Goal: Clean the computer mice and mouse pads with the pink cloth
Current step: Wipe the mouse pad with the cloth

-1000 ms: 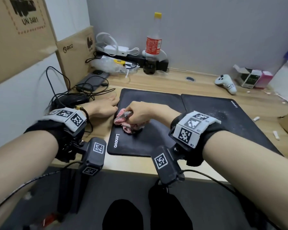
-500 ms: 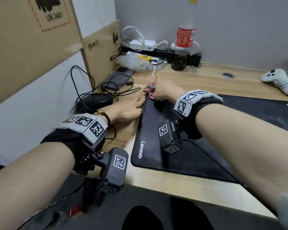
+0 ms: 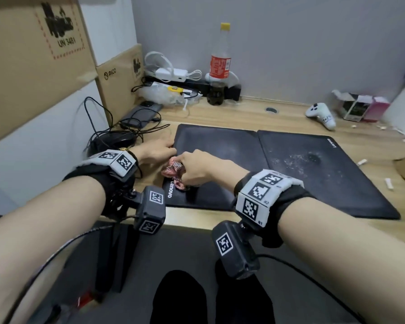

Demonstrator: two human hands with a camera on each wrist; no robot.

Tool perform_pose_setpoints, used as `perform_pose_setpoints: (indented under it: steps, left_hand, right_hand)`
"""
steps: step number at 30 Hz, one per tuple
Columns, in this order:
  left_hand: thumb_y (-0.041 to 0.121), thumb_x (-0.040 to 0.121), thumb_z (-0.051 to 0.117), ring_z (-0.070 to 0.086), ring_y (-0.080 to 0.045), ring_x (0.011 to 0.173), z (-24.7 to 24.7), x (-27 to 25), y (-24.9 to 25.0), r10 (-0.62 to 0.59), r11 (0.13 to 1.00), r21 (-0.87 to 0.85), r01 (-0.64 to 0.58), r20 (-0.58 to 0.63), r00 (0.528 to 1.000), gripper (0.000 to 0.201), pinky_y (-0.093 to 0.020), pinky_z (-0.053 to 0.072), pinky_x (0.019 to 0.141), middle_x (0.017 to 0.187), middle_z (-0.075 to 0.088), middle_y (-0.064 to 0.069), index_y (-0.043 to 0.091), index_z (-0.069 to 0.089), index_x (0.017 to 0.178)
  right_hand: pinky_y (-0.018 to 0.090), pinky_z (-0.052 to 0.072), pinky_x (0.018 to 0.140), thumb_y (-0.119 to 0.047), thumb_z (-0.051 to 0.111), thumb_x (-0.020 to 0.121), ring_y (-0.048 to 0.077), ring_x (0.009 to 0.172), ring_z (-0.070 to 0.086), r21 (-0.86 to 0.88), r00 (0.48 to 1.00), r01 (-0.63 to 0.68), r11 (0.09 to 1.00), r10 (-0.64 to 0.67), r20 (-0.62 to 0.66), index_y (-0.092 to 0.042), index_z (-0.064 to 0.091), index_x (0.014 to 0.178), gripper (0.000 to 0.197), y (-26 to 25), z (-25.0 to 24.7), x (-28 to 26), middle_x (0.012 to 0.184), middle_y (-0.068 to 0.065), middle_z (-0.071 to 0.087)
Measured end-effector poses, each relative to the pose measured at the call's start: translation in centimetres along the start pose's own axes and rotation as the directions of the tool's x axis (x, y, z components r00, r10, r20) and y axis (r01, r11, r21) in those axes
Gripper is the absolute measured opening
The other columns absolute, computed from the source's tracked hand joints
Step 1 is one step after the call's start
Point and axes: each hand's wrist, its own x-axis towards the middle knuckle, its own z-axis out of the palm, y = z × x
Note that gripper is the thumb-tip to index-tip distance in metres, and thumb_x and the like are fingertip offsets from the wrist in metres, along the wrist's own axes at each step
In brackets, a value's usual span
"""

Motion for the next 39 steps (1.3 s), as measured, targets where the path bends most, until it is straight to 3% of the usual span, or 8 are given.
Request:
perform_pose_setpoints:
  steps: [4,9,12,17,26,30,34,39]
  left_hand:
    - [0.023,0.097,0.042,0.052,-0.032,0.121,1.3,-0.8,0.0,-0.036,0.999,-0.038,0.036,-0.009,0.999,0.045,-0.031,0.04,0.097,0.138,0.051,-0.016,0.007,0.04,0.139]
    - [0.013,0.099,0.036,0.015,-0.024,0.146,2.3,-1.0,-0.3,0.025,0.995,-0.091,-0.028,-0.028,0.999,0.057,-0.029,0.011,0.119,0.159,0.014,-0.014,0.002,0.016,0.151]
    - [0.015,0.099,0.035,0.016,-0.026,0.145,2.5,-0.4,-0.8,0.003,0.995,-0.101,-0.005,-0.026,1.0,0.054,-0.034,0.013,0.119,0.158,0.018,-0.014,0.002,0.021,0.15]
    - [0.012,0.098,0.034,0.013,-0.026,0.146,2.8,-0.4,-0.8,0.022,0.995,-0.101,-0.027,-0.049,0.999,0.055,-0.033,0.011,0.119,0.159,0.014,-0.014,0.001,0.02,0.15]
    - [0.007,0.099,0.034,0.033,-0.028,0.137,2.4,-2.0,-0.8,-0.014,0.993,-0.115,0.015,0.007,1.0,0.043,-0.032,0.026,0.112,0.149,0.034,-0.019,-0.004,0.034,0.14]
    - [0.004,0.097,0.036,0.041,-0.034,0.128,2.6,-2.1,-0.1,-0.023,0.993,-0.114,0.017,-0.051,0.998,0.039,-0.035,0.032,0.106,0.141,0.042,-0.025,-0.008,0.041,0.133]
    - [-0.003,0.093,0.036,0.044,-0.033,0.126,2.6,-2.2,0.4,-0.002,0.989,-0.146,-0.006,-0.056,0.998,0.039,-0.032,0.034,0.102,0.137,0.048,-0.022,-0.007,0.046,0.131]
    - [0.003,0.094,0.037,0.044,-0.032,0.126,2.3,-1.4,0.1,0.013,0.987,-0.158,-0.022,-0.054,0.998,0.039,-0.034,0.035,0.105,0.138,0.046,-0.021,-0.004,0.044,0.132]
  right_hand:
    - [0.03,0.041,0.071,-0.026,0.057,0.081,0.031,0.082,0.048,0.009,1.0,-0.007,1.0,0.007,-0.012,-0.026,0.046,0.139,0.059,-0.5,0.8,-1.6,0.105,0.013,0.057]
    - [0.032,0.046,0.078,-0.027,0.058,0.084,0.027,0.088,0.052,0.042,0.996,-0.066,0.997,0.068,-0.055,-0.034,0.051,0.133,0.05,3.4,0.3,-5.5,0.103,0.002,0.059]
    - [0.032,0.044,0.078,-0.029,0.056,0.081,0.036,0.102,0.057,0.038,0.967,-0.247,0.968,0.249,-0.06,-0.025,0.051,0.133,0.053,8.7,0.0,-8.0,0.116,0.013,0.064]
    - [0.03,0.043,0.076,-0.022,0.054,0.079,0.035,0.09,0.052,0.026,0.929,-0.368,0.93,0.368,-0.029,-0.023,0.058,0.114,0.034,10.8,-0.7,-10.8,0.103,0.014,0.064]
    - [0.03,0.046,0.072,-0.031,0.063,0.074,0.032,0.091,0.059,0.075,0.999,-0.02,0.997,0.023,-0.042,-0.029,0.058,0.122,0.048,-2.7,1.9,-4.5,0.107,0.01,0.064]
    - [0.032,0.044,0.072,-0.031,0.058,0.081,0.031,0.092,0.057,0.132,0.998,-0.059,0.99,0.059,0.001,-0.021,0.054,0.124,0.045,-0.8,1.5,-6.2,0.105,0.011,0.063]
    - [0.031,0.039,0.062,-0.023,0.051,0.082,0.028,0.079,0.057,0.07,0.984,-0.166,0.984,0.161,0.076,-0.017,0.051,0.084,0.006,3.3,0.2,-9.7,0.082,0.006,0.058]
    - [0.03,0.037,0.057,-0.019,0.051,0.084,0.024,0.068,0.05,-0.003,0.98,-0.191,0.982,0.19,0.052,-0.012,0.048,0.089,0.009,3.2,0.4,-9.9,0.075,0.004,0.047]
